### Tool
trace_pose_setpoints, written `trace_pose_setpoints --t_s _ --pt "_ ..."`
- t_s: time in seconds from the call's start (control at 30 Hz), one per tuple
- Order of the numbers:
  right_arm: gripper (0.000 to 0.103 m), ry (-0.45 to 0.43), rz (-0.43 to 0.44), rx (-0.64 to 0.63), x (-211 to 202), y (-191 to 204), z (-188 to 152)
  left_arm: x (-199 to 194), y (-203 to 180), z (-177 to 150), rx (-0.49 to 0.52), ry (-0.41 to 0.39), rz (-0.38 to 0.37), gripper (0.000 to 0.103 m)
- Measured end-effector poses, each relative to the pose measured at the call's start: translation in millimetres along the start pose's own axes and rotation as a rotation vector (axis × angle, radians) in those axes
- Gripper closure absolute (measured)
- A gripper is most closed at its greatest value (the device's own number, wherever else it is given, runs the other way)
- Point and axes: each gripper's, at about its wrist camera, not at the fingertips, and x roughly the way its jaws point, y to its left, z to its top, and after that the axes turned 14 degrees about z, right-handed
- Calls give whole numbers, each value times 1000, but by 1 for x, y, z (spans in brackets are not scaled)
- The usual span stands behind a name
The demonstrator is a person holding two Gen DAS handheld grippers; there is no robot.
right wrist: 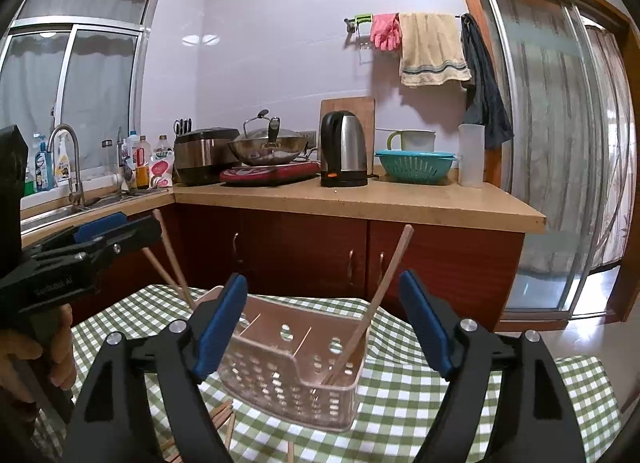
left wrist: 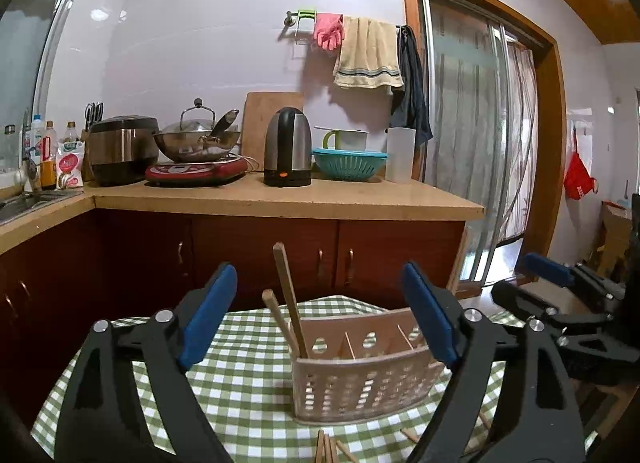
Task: Organize utensils
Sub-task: 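Lower the chopsticks into the caddy and open both tools, then move both tools back to the chopsticks and close each on one chopstick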
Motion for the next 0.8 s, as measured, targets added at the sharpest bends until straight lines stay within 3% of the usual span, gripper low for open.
trace_pose_setpoints --t_s 0.23,0.63,0.8 --pt "27 17 -10 20 -32 17 -23 -35 7 -23 17 14 19 17" --pt "27 89 1 48 -70 61 -118 -78 25 -106 50 161 92 17" --pt "36 154 28 66 -71 71 -152 -87 33 -140 57 239 114 17"
